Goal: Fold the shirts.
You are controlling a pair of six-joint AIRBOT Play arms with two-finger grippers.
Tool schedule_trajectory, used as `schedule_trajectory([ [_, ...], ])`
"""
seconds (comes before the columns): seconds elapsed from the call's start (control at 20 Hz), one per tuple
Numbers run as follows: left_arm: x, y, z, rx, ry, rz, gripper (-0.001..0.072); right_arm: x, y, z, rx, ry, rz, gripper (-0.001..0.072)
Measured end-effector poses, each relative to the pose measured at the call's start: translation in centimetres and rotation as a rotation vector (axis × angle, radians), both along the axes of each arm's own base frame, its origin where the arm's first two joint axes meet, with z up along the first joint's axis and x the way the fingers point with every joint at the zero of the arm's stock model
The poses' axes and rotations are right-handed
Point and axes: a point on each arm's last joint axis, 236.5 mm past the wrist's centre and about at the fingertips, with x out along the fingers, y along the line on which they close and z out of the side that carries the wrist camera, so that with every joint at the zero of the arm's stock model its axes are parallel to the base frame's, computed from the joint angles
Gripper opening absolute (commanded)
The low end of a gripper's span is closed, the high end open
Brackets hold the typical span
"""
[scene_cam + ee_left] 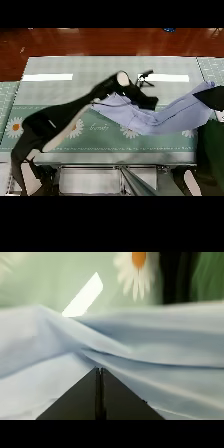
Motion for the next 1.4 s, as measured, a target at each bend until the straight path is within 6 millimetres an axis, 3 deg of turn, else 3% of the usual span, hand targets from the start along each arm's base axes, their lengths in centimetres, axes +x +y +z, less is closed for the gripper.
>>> schedule_trajectory([
  [0.2,7.1,8.9,7.3,-0.062,-0.096,0.097,0.0016,1.9,4.0,-0.2,0.078,0.003,0.096,0.0033],
  [0.35,9.5,17.5,13.4,-0.071,-0.213,0.185,0.0016,5.2,9.2,-1.5,0.163,0.014,0.177,0.0033],
  [0.55,8.3,29.0,17.4,0.051,-0.359,0.339,0.0016,10.3,17.2,-5.5,0.257,0.065,0.222,0.0033],
  [0.7,4.9,34.9,17.7,0.146,-0.408,0.436,0.0016,13.4,22.3,-10.1,0.28,0.136,0.241,0.0033],
  [0.8,2.7,37.2,17.0,0.186,-0.42,0.49,0.0017,14.6,25.1,-13.0,0.287,0.184,0.257,0.0033],
  [0.95,0.0,38.6,14.9,0.217,-0.408,0.533,0.0016,15.5,28.3,-16.8,0.29,0.244,0.273,0.0041],
  [1.0,-0.5,38.8,14.1,0.22,-0.4,0.547,0.0016,15.6,29.0,-17.7,0.294,0.261,0.275,0.0205],
  [1.05,-1.1,38.9,13.0,0.225,-0.377,0.551,0.0017,15.6,29.6,-18.7,0.298,0.279,0.275,0.0413],
  [1.1,-1.4,38.9,12.1,0.226,-0.362,0.559,0.0016,15.7,30.0,-19.2,0.304,0.288,0.272,0.041],
  [1.25,-1.4,39.2,9.7,0.227,-0.328,0.6,0.0017,15.9,30.1,-19.2,0.323,0.297,0.281,0.0408],
  [1.4,-0.1,40.3,8.6,0.231,-0.331,0.668,0.0017,16.5,26.8,-15.4,0.343,0.271,0.306,0.0407],
])
